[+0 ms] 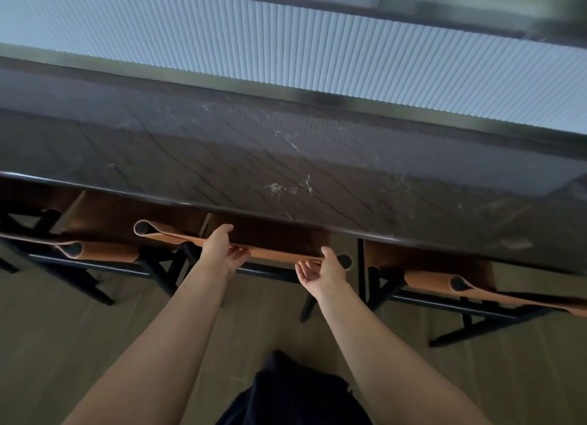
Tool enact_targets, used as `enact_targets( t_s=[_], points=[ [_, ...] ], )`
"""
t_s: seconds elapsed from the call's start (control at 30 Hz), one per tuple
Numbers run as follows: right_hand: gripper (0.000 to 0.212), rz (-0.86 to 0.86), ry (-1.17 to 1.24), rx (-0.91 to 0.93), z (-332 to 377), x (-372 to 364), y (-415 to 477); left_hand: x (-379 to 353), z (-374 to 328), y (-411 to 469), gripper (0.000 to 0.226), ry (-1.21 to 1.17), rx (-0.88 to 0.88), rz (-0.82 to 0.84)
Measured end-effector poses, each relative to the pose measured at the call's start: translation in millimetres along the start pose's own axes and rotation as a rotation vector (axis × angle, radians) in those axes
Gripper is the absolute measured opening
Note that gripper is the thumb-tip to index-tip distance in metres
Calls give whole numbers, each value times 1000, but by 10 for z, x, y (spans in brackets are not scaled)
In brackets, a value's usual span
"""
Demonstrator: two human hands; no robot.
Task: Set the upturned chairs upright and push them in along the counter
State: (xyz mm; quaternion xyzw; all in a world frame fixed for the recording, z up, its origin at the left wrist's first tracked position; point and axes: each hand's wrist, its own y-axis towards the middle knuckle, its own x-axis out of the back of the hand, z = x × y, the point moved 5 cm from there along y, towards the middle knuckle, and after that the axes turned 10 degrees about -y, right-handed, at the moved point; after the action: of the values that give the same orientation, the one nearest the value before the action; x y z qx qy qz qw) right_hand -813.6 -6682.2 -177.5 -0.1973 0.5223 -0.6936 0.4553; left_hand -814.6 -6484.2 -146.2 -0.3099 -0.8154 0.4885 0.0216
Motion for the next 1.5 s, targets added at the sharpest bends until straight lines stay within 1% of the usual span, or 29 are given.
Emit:
enact_targets(
  t_s=[0.1,0.17,0.23,0.33,0.43,0.63,0.83,1.0,1.17,1.3,1.37,1.43,1.5],
  points=[
    [29,-18,67,29,-16,-97,46,115,-47,147,42,3,55,-17],
    [29,-65,120,60,-8,-119,76,196,-92,245,40,-2,51,-24],
    [34,-110,159,79,11,-100,95,254,-143,335,40,-7,35,-33],
    [41,-164,155,88,40,-54,98,270,-227,411,37,-12,30,-19],
    [40,-192,158,97,59,-12,103,242,-256,428,35,-3,36,-23],
    [18,-173,175,113,169,167,71,202,-87,329,38,62,24,-35],
    [21,-177,174,128,205,409,65,152,71,245,38,41,29,28],
    [30,-195,141,169,426,711,61,-31,325,98,41,60,42,96],
    [21,-165,134,186,501,774,101,-103,391,135,37,40,55,88],
    [34,-149,151,200,541,765,148,-144,352,153,33,28,38,128],
    [32,-137,156,199,614,718,175,-193,297,169,31,20,37,139],
    [29,-132,155,186,634,679,197,-218,260,237,34,-2,45,112],
    [26,-132,142,187,591,679,220,-181,261,270,29,-14,72,85]
  ],
)
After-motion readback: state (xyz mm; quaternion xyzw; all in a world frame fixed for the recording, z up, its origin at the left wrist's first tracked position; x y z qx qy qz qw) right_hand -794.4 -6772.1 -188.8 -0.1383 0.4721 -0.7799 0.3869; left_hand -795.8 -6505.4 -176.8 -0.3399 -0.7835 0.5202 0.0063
